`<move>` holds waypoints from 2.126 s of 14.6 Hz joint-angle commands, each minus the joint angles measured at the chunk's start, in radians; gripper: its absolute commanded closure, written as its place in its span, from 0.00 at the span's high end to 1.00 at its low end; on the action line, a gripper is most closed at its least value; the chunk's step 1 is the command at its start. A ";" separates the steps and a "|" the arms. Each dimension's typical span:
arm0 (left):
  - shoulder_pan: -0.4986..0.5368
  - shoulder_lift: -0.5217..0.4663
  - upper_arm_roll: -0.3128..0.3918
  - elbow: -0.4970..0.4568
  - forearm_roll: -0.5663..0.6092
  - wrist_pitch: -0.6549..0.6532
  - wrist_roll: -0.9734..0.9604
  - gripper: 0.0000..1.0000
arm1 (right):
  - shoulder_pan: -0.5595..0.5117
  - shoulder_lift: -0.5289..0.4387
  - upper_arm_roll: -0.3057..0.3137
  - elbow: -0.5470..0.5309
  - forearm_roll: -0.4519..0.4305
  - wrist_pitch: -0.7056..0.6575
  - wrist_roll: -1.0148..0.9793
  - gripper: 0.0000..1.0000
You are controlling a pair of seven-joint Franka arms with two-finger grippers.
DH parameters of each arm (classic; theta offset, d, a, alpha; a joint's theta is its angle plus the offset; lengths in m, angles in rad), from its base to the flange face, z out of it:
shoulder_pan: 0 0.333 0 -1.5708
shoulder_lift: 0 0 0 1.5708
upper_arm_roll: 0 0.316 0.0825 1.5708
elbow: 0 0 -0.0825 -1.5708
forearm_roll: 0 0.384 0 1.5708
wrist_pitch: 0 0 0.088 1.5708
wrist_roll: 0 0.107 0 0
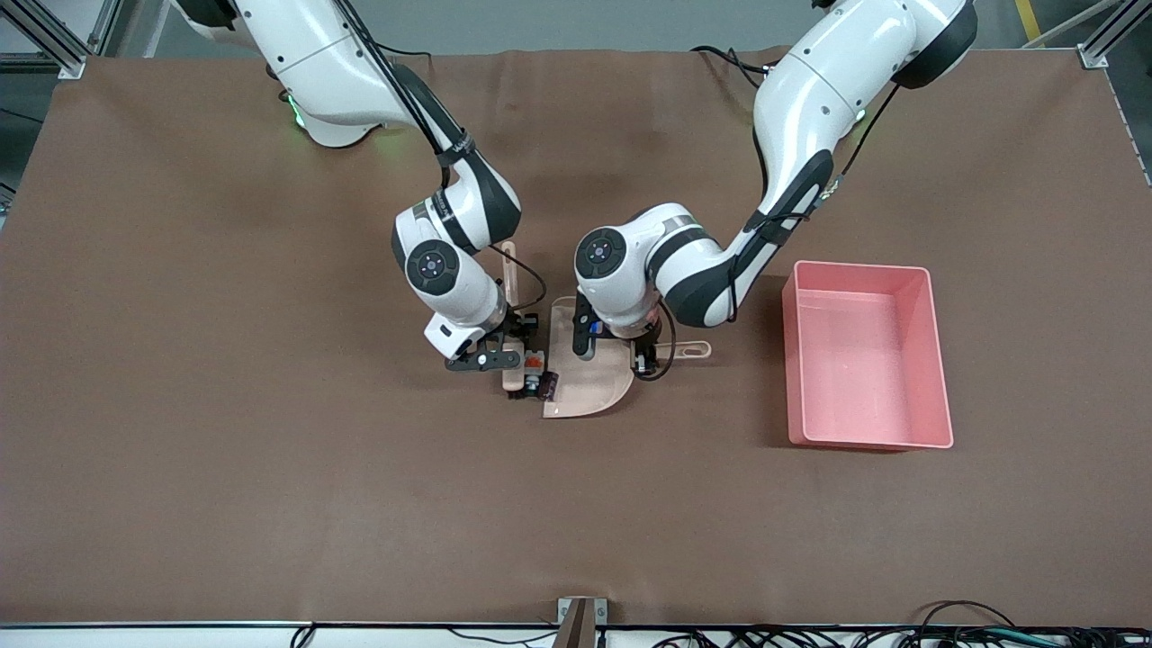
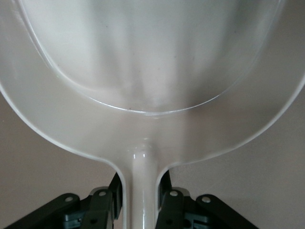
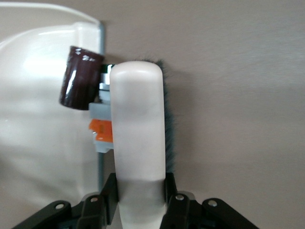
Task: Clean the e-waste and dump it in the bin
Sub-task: 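Sweep the capacitor and button into the dustpan with the right gripper's brush, then lift the dustpan with the left gripper while the right gripper withdraws the brush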
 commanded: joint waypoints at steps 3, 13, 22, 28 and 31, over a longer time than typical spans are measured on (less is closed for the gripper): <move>-0.028 0.028 0.004 0.049 0.002 -0.018 -0.015 0.01 | -0.007 0.033 0.045 0.054 0.020 0.002 -0.045 0.01; -0.009 0.026 0.002 0.046 -0.001 -0.002 -0.022 0.01 | -0.013 0.046 0.074 0.098 0.067 -0.009 -0.051 0.01; 0.041 0.014 -0.004 0.034 -0.055 0.102 0.000 0.00 | -0.151 -0.069 0.062 0.094 0.053 -0.230 -0.119 0.01; 0.203 -0.061 -0.146 0.034 -0.074 0.050 0.082 0.00 | -0.196 -0.180 -0.091 0.034 -0.103 -0.357 -0.122 0.02; 0.346 -0.107 -0.272 0.034 -0.072 -0.022 0.097 0.00 | -0.272 -0.243 -0.093 -0.027 -0.141 -0.356 -0.172 0.02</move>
